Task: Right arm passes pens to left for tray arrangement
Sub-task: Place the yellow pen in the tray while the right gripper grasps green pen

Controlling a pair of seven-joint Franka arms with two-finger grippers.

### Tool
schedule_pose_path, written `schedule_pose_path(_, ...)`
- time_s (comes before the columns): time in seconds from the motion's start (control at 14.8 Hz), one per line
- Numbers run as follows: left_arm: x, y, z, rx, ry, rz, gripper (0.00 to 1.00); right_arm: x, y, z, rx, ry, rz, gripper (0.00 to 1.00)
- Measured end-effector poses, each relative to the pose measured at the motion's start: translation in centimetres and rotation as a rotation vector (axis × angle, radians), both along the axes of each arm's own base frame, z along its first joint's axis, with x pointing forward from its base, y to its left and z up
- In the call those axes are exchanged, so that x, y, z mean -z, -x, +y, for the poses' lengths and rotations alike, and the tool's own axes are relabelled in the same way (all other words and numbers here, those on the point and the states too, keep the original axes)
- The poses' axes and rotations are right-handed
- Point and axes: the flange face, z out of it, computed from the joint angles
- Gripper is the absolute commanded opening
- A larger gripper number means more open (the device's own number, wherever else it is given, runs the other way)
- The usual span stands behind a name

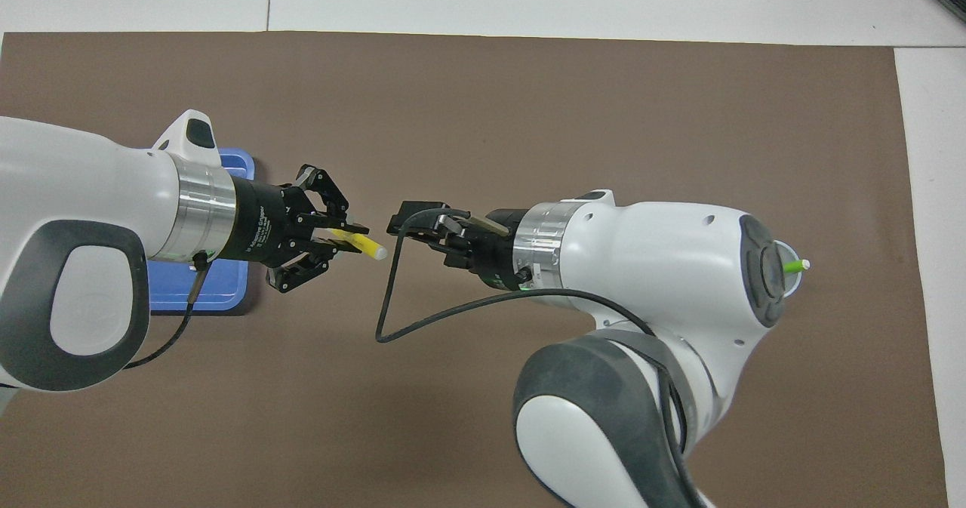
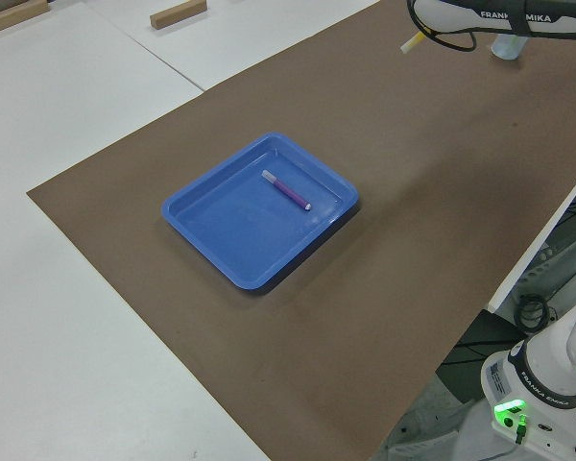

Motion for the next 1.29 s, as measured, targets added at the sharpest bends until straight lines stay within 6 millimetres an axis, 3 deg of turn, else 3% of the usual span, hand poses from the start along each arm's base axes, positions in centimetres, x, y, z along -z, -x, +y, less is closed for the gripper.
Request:
schedule_pose_path(0.27, 1.2, 0.4, 4.6, 0.462, -0.118, -0.148, 0.00, -0.1, -0.6, -6.5, -0.250, 0.169, -0.002, 1.00)
schedule_pose_path(0.68, 2.4, -0.2, 12.5, 1.050, -0.308, -0.293, 0.00, 1.2, -1.7, -21.2, -0.698, 0.419, -0.065, 1.00)
schedule_pose_path(0.95, 3.2, -0.5, 18.4, 1.188, -0.332, -0.306, 0.00, 2.0, -2.2, -28.1, -0.968, 0.558, -0.129, 1.00)
schedule_pose_path(1.29, 5.1, -1.3, 24.0, 1.177, -0.378, -0.315, 0.00, 3.8, -1.9, -32.3, -1.360, 0.670, -0.239, 1.00)
